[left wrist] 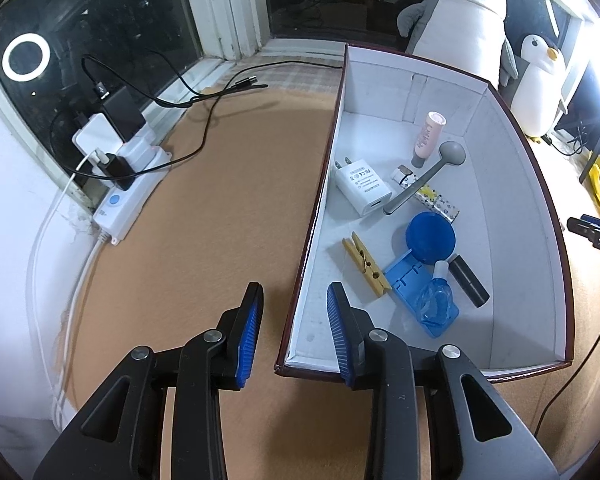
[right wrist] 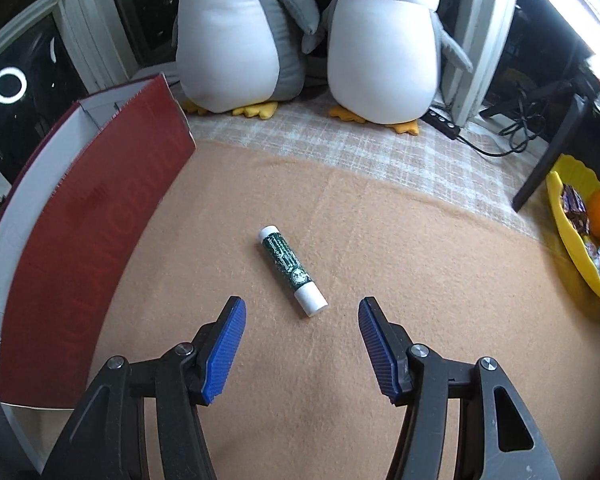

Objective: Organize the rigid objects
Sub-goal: 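Close the right gripper on the green-white tube and lift it, then carry the green tube into the box and open the right gripper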

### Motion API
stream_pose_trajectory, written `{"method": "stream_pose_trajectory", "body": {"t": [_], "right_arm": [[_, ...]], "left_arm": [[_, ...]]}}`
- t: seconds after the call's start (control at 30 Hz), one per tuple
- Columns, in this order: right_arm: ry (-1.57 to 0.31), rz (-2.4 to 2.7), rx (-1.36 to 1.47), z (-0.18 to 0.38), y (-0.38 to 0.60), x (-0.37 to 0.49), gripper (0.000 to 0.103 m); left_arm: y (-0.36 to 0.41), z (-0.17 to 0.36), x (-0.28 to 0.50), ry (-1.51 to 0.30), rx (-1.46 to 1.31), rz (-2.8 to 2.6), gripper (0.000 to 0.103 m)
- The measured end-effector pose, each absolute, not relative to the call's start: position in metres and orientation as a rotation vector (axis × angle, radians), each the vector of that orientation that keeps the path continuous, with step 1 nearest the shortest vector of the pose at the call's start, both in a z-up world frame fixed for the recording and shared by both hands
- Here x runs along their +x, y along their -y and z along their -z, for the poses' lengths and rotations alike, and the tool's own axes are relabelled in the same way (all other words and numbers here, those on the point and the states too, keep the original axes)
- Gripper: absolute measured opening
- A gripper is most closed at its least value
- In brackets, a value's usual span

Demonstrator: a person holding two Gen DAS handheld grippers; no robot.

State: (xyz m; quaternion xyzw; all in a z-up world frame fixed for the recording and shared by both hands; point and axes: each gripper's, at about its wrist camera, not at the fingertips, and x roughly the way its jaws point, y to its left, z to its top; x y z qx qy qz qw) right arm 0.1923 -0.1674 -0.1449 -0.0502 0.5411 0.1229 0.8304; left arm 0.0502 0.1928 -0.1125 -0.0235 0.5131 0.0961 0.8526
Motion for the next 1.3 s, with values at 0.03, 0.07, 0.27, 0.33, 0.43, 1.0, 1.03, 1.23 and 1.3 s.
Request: {"method": "stream_pose_trajectory", "body": {"t": [0.03, 0.07, 0.27, 0.33, 0.43, 1.0, 1.03, 1.23, 1.3], "right_arm": [[-1.156, -0.268, -0.117, 0.149, 0.165, 0.196, 0.055], [-1.160, -0.271, -0.126, 0.152, 0.163, 0.199, 0.055], [-1.183, -0.296, -0.162, 0.169, 0.151, 0.220, 0.054], [-1.194, -0.302, -0.170, 0.174, 0.149, 0.227, 0.054], [-1.212, -0.307, -0.188, 0.179, 0.147, 0.235, 0.045], [-1.241, -0.324, -0.126, 0.178, 0.151, 0.221, 0.014], [-1.237, -0.326, -0.107, 0.175, 0.151, 0.216, 0.014], [-1.176, -0.382, -0.050, 0.138, 0.142, 0.197, 0.014], [-1.150, -0.398, -0.036, 0.123, 0.135, 0.191, 0.014]], "left_arm": [[-0.193, 0.113, 0.050, -1.081, -0.052, -0.205, 0.031], [-0.193, 0.113, 0.051, -1.083, -0.054, -0.207, 0.031], [-0.194, 0.112, 0.051, -1.087, -0.056, -0.228, 0.032], [-0.195, 0.113, 0.051, -1.088, -0.060, -0.235, 0.032], [-0.196, 0.113, 0.051, -1.089, -0.065, -0.244, 0.032], [-0.196, 0.116, 0.054, -1.096, -0.080, -0.230, 0.032], [-0.197, 0.116, 0.055, -1.095, -0.080, -0.230, 0.032], [-0.203, 0.116, 0.060, -1.085, -0.085, -0.225, 0.032], [-0.205, 0.116, 0.063, -1.082, -0.085, -0.221, 0.032]]}}
